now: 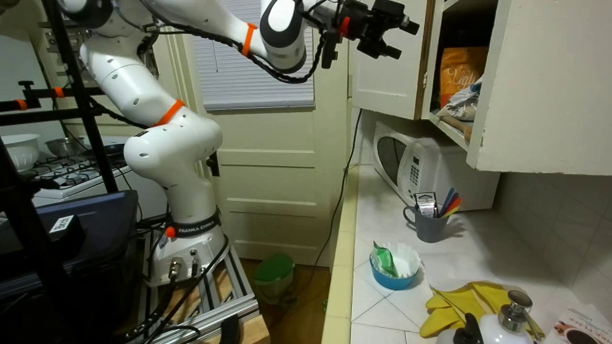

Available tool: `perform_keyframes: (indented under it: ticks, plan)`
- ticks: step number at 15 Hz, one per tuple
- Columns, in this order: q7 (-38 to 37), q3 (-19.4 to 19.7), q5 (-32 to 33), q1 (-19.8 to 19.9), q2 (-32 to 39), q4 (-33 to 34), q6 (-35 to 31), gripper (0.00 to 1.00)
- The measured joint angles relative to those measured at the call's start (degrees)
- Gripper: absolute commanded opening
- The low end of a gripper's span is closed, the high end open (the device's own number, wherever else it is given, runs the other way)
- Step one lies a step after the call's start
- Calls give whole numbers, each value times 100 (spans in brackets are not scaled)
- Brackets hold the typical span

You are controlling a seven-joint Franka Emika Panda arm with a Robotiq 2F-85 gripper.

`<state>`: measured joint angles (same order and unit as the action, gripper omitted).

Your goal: Move the orange packet to the bottom shelf

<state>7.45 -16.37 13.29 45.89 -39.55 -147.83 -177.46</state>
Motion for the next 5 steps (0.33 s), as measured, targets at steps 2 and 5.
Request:
perform_keyframes:
  ticks: [2, 5]
  plan:
    - [-47, 616, -4, -546, -601, -362, 231, 100]
    - [-81, 1217, -9, -1049, -1432, -749, 784, 100]
